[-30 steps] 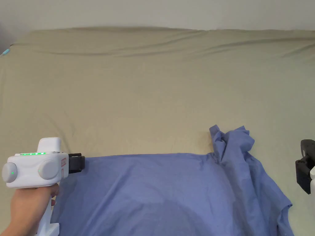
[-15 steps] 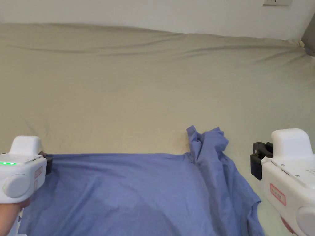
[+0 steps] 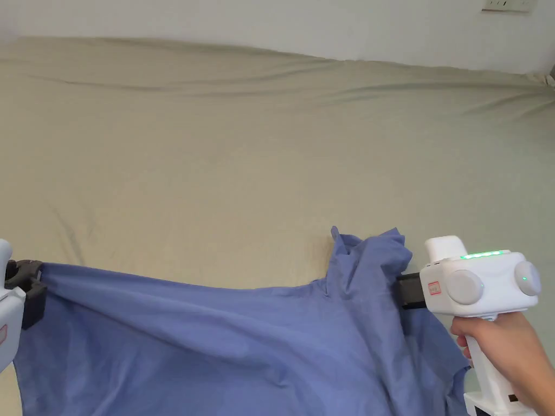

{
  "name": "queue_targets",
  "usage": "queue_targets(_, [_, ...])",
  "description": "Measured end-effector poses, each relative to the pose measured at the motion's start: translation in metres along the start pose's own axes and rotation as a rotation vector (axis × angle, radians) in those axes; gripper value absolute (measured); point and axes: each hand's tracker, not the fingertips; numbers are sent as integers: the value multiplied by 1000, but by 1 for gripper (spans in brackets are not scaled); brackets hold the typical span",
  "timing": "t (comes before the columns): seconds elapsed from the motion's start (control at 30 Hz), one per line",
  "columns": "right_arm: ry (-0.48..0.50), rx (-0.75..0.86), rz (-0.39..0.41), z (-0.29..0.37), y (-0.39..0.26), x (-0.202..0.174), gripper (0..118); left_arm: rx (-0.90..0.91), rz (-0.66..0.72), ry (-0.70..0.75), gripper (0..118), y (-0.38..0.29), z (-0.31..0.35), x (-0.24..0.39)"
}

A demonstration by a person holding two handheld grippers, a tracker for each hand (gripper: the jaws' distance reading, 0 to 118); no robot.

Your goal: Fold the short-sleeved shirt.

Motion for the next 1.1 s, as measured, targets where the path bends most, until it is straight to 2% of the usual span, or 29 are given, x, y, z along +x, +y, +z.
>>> queue_targets(0.07, [17,-46,34,-17,0,-5,103,-10,-12,5,0,-4,-1,2])
queue_targets(0.13, [10,1,8,-16,3,-3,105,-17,-17,5,0,-7,-1,5])
queue_targets(0.2, [27,-18,2,-12,3,-2,100,-27,-3,-4,0,-9,-2,5])
queue_targets(0.3, [138,14,1,-3,-3,-4,62,-31,-7,1,0,-14,-3,9])
queue_targets(0.33, [108,17,20,1,-3,-7,22,-32,-11,4,0,-14,-4,9])
queue_targets(0.37, [127,21,49,4,-3,-9,2,-34,-8,4,0,-14,-3,8])
queue_targets(0.47, [62,6,124,9,-8,-13,2,-38,25,-2,0,-14,0,4])
queue_targets(0.53, [-9,77,130,27,-12,-7,2,-29,30,10,0,-12,8,2])
queue_targets(0.73, [-26,281,-46,131,-24,38,2,61,41,27,0,14,48,-5])
queue_targets(0.83, [-94,403,-60,194,-35,56,2,125,22,52,0,31,75,-8])
queue_targets(0.93, [-101,520,-100,255,-50,70,2,193,37,69,0,47,106,-15])
queue_targets(1.1, [-197,733,-103,359,-76,67,2,338,48,100,0,73,168,-29])
